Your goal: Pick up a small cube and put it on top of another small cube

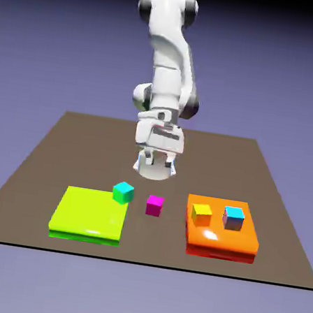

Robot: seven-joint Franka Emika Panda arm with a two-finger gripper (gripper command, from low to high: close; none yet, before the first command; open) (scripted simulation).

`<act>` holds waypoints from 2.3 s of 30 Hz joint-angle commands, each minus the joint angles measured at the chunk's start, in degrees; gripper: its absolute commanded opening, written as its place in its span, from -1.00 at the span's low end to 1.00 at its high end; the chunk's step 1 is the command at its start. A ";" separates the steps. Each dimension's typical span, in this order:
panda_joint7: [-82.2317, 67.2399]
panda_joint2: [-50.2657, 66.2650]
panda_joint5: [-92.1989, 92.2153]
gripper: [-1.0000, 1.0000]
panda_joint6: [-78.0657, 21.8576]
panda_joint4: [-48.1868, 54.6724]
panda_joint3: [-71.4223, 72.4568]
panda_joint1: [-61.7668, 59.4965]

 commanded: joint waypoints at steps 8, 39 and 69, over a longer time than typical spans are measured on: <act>-19.94 3.37 -8.01 0.00 -0.81 -2.25 -8.17 6.29; -86.48 20.84 -21.49 0.00 3.49 -8.51 -22.32 18.41; -85.20 19.42 -23.54 -1.00 2.19 -8.60 -24.33 19.72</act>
